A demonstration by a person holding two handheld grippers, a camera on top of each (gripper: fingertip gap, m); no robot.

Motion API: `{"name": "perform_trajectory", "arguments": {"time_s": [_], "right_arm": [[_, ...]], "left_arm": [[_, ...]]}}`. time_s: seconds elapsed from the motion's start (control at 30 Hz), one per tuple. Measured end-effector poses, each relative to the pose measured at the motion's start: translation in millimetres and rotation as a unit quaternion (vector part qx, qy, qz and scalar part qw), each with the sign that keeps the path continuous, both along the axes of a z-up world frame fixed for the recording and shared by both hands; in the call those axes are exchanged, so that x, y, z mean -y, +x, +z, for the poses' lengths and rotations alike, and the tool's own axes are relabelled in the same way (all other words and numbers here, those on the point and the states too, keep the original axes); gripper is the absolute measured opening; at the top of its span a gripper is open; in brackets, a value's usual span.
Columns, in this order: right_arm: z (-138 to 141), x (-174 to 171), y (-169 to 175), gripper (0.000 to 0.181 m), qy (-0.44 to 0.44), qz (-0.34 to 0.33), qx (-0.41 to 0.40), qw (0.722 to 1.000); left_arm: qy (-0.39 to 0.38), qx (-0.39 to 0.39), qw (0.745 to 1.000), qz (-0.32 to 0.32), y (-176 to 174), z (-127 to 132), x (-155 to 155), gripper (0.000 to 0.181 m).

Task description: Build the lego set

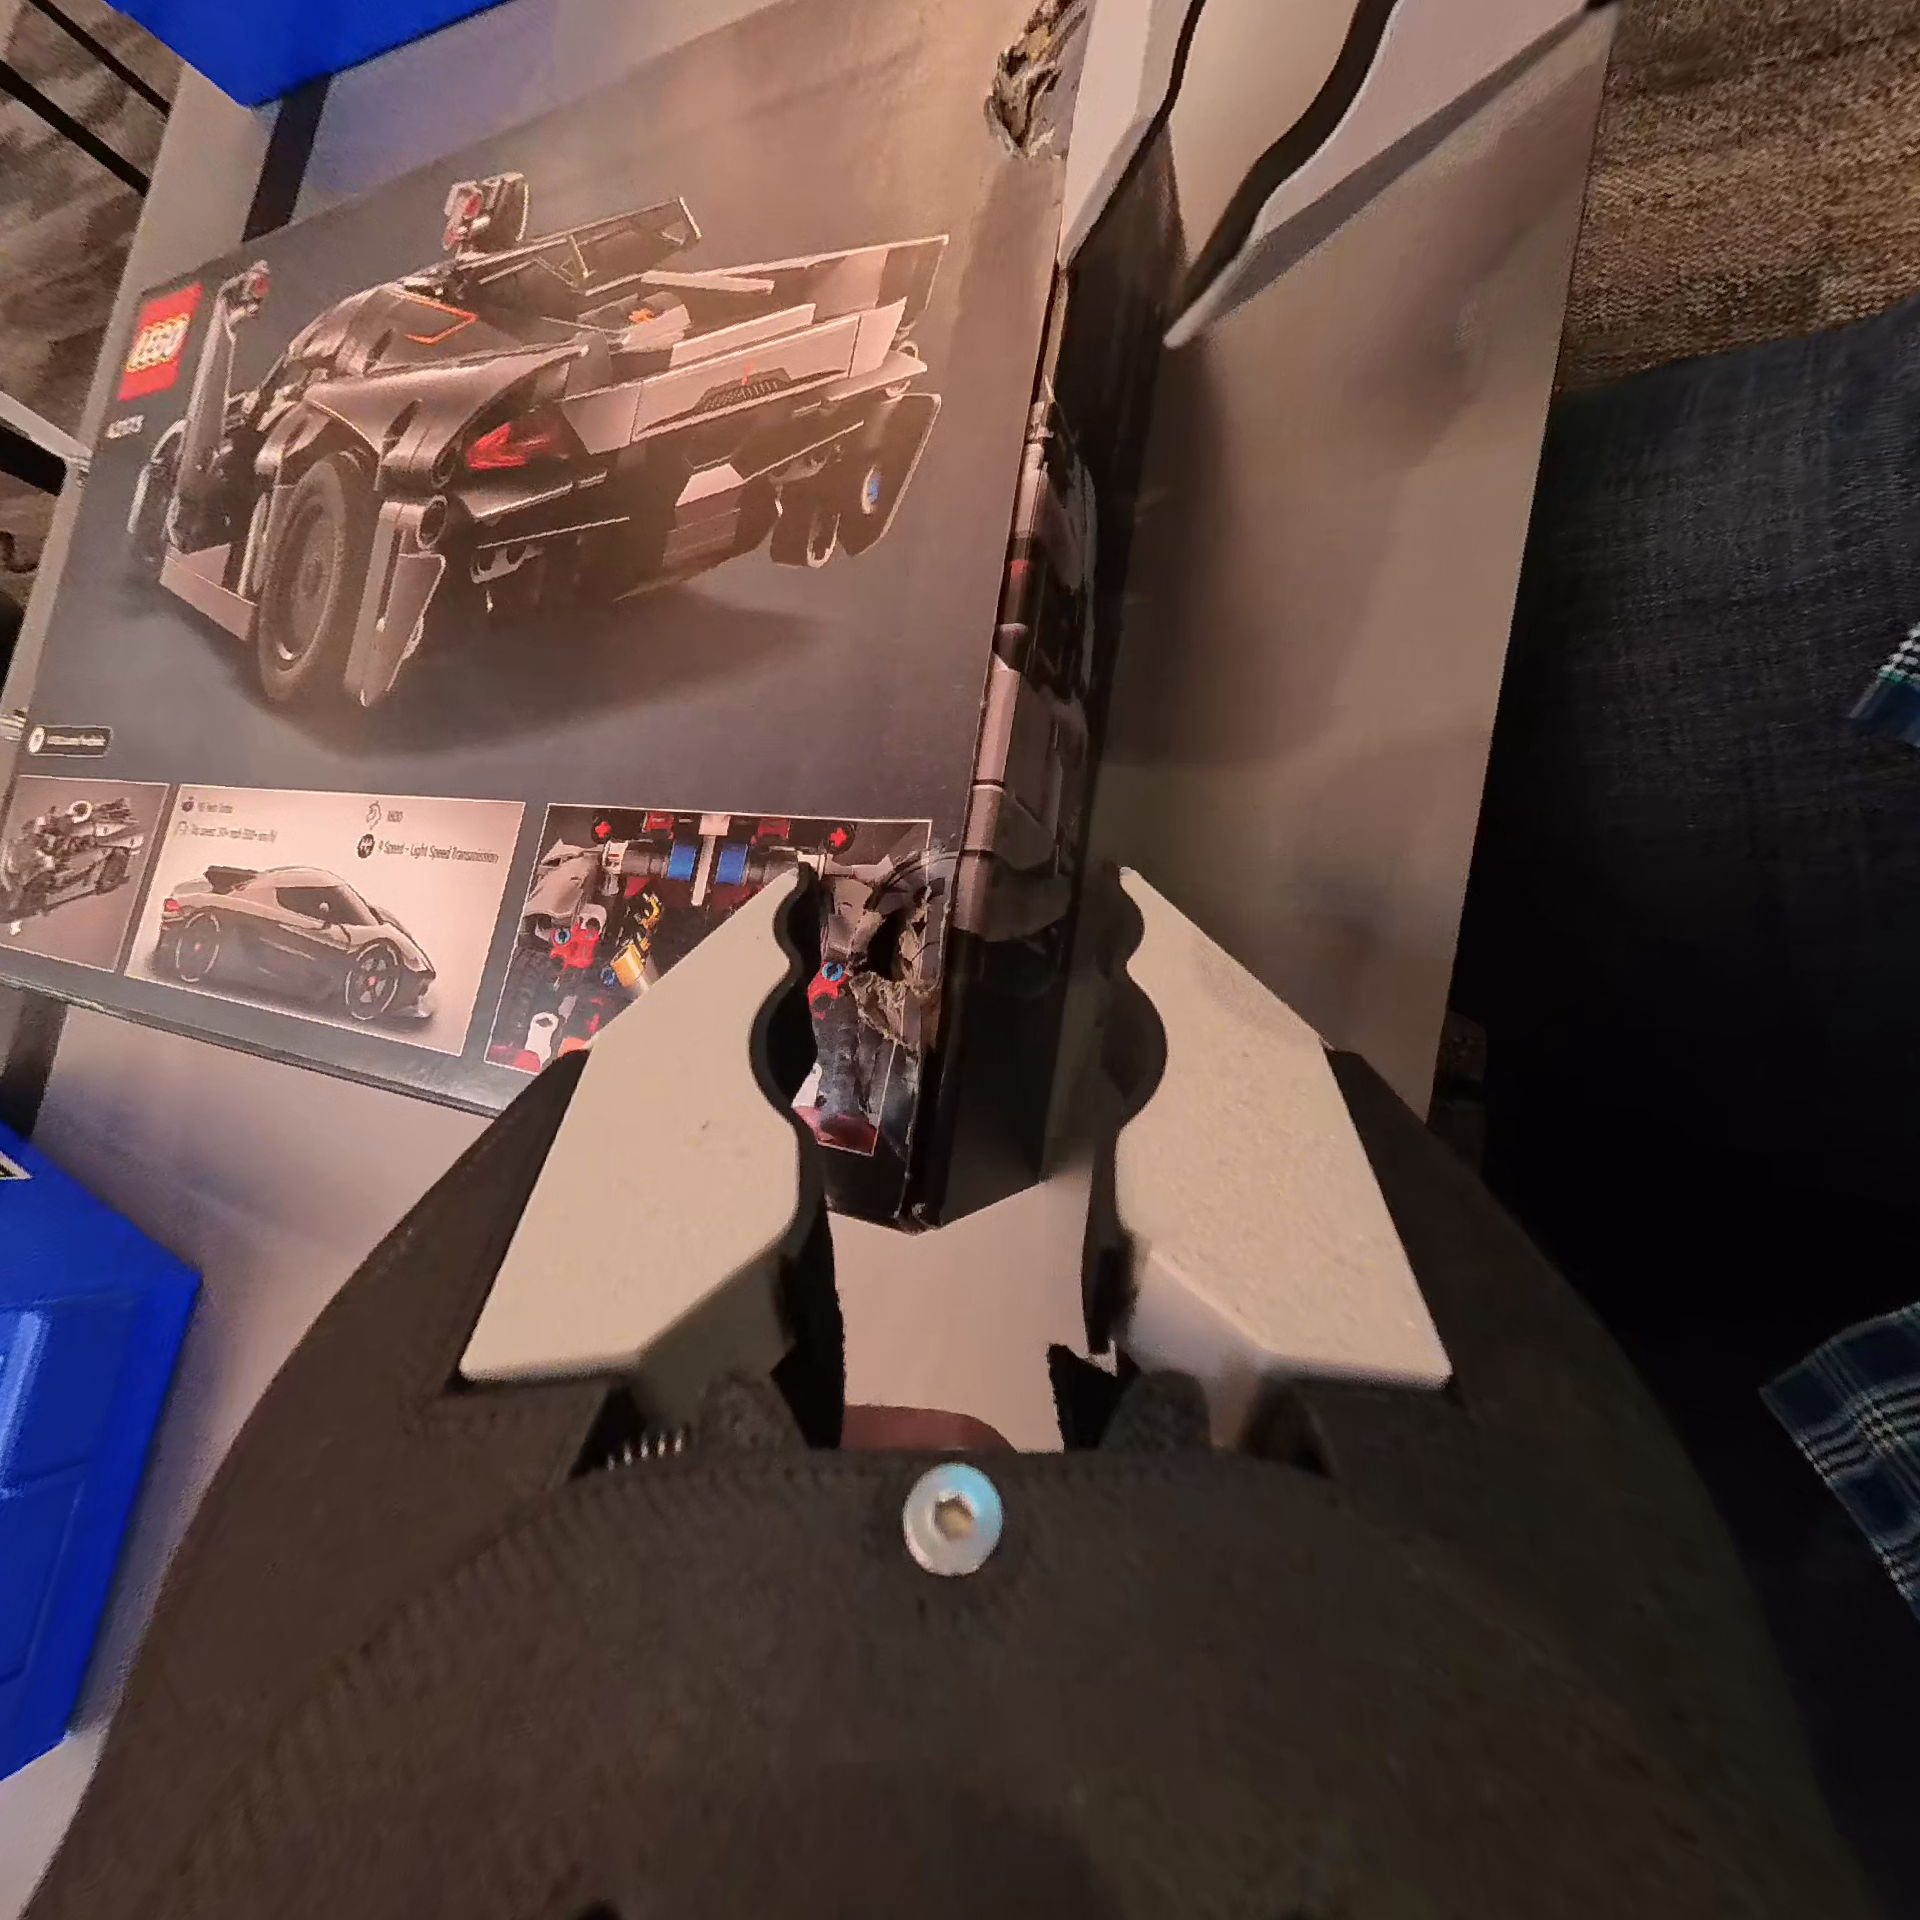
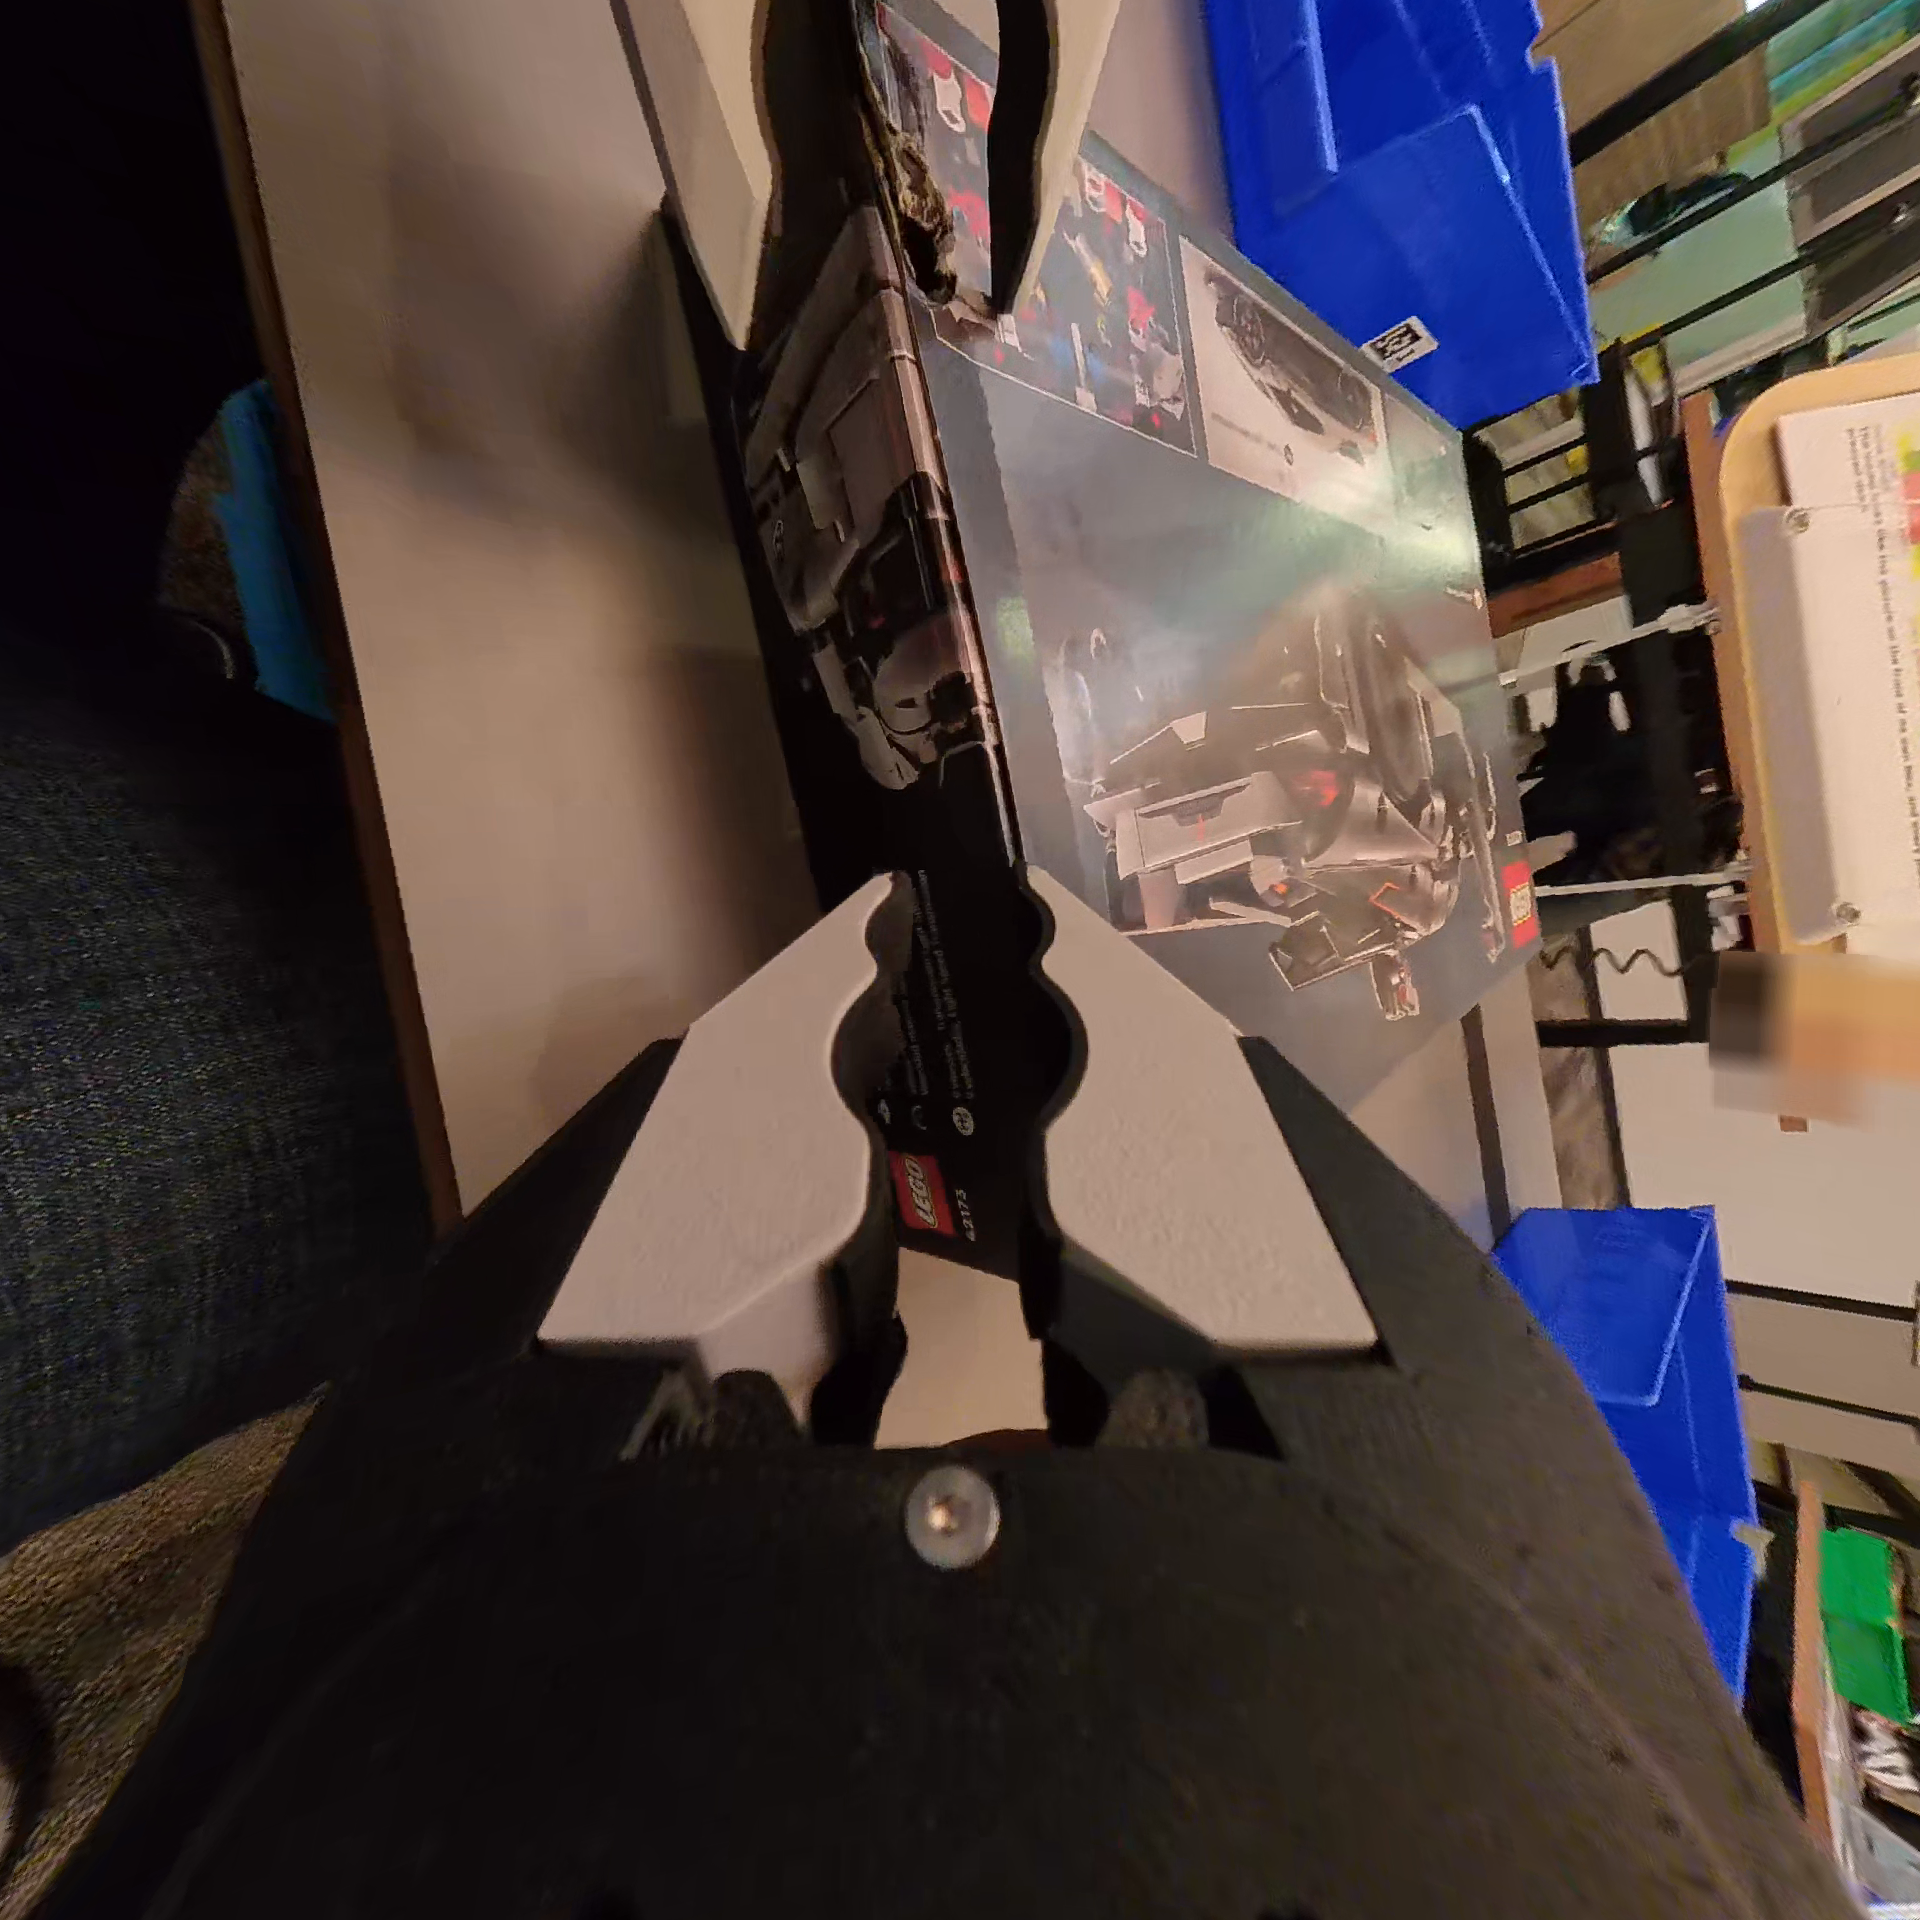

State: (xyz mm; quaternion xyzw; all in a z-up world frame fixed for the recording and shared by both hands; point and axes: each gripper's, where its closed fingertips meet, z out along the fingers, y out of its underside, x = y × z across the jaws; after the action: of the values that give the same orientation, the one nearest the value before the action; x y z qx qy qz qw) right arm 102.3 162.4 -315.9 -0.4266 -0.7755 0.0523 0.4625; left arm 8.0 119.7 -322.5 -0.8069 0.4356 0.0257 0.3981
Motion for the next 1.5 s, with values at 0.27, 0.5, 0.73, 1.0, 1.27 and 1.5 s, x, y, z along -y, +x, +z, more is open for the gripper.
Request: {"name": "perform_trajectory", "arguments": {"time_s": [0.27,0.5,0.73,1.0,1.27,1.5], "right_arm": [[4,-5,-1,0.001,-0.032,0.013,0.03,0.999],[4,-5,-2,0.003,-0.108,0.047,0.03,0.993],[1,3,2,0.019,-0.111,0.058,0.031,0.992],[6,1,3,0.018,-0.178,0.059,0.024,0.982],[1,-25,29,0.028,-0.183,0.0,0.059,0.981],[-7,-31,25,0.029,-0.19,-0.011,0.097,0.977]], "left_arm": [[0.001,-0.008,1.0,0.001,-2,-1,-1,0.051],[0.003,-0.014,1.0,0.0,-5,0,-4,0.048],[0.007,-0.009,1.0,-0.005,-8,18,-15,0.053],[-0.046,0.061,0.996,-0.035,-7,28,-15,0.035],[-0.067,0.066,0.995,-0.033,-16,18,-7,0.029],[-0.096,0.044,0.994,-0.026,-22,10,14,0.029]]}}
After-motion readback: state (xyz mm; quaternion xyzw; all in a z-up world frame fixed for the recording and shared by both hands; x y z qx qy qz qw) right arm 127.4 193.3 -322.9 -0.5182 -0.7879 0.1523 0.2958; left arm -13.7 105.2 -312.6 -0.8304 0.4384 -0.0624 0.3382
